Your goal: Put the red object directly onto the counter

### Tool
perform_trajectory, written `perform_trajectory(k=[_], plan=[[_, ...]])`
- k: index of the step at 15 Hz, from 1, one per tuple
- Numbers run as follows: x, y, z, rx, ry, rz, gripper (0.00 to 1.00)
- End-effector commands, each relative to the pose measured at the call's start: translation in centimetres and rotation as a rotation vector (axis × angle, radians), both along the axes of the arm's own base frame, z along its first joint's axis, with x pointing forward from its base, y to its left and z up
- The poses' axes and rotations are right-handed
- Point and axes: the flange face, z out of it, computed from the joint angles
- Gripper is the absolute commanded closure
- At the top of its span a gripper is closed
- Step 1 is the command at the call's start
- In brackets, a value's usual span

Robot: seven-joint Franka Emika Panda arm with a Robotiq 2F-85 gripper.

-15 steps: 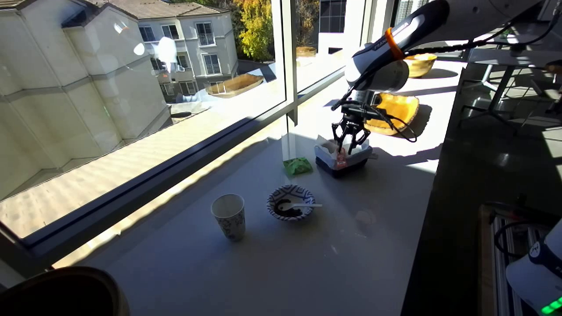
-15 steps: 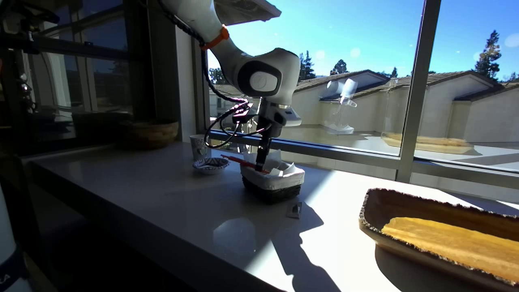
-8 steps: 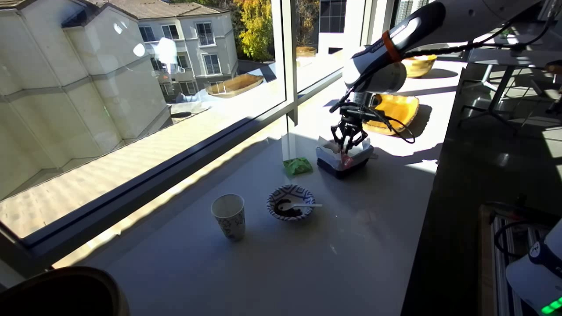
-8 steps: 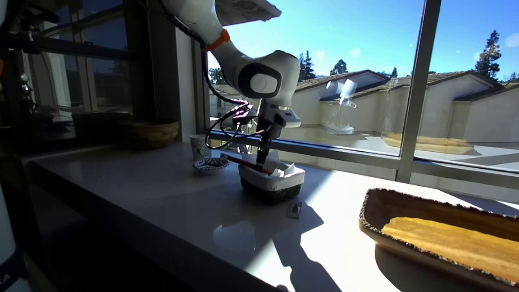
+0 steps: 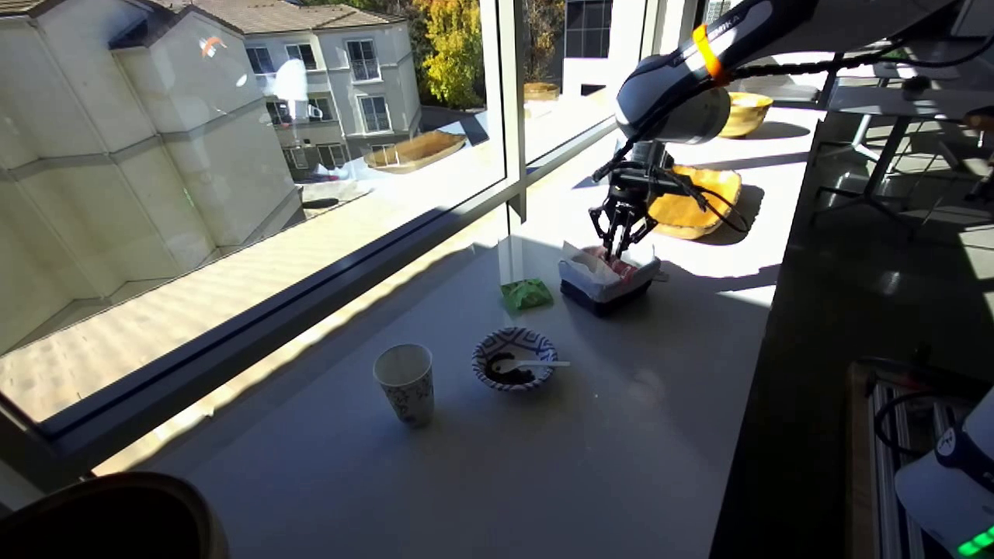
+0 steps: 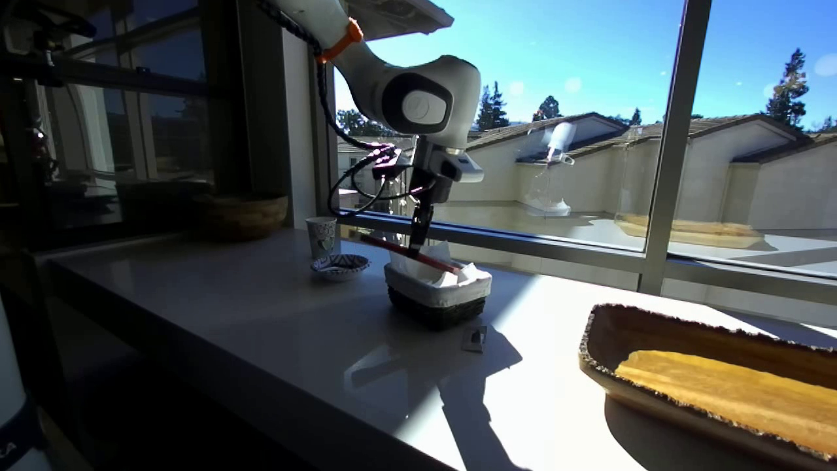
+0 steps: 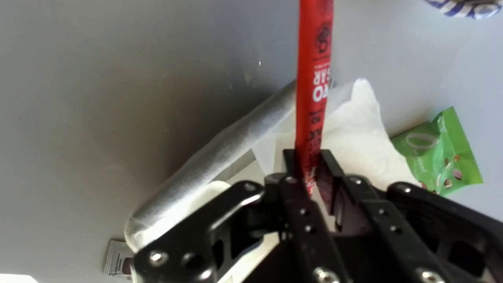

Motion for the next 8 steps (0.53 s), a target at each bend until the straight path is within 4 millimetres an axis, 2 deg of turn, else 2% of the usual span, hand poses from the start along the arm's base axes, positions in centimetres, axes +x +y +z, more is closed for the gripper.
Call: perform_trajectory(k=[1,3,5,8], plan=[[-5.0,3.3,5.2,-0.003,-0.036,0.188,0.96],[-6.5,5.7,7.1,-0.087,-0.093,0.259,0.96],[-8.0,9.2,8.0,-0.135,-0.133,0.348,0.96],[-9.7,14.8,8.0,-0.186,-0.217,0.475,0.96]])
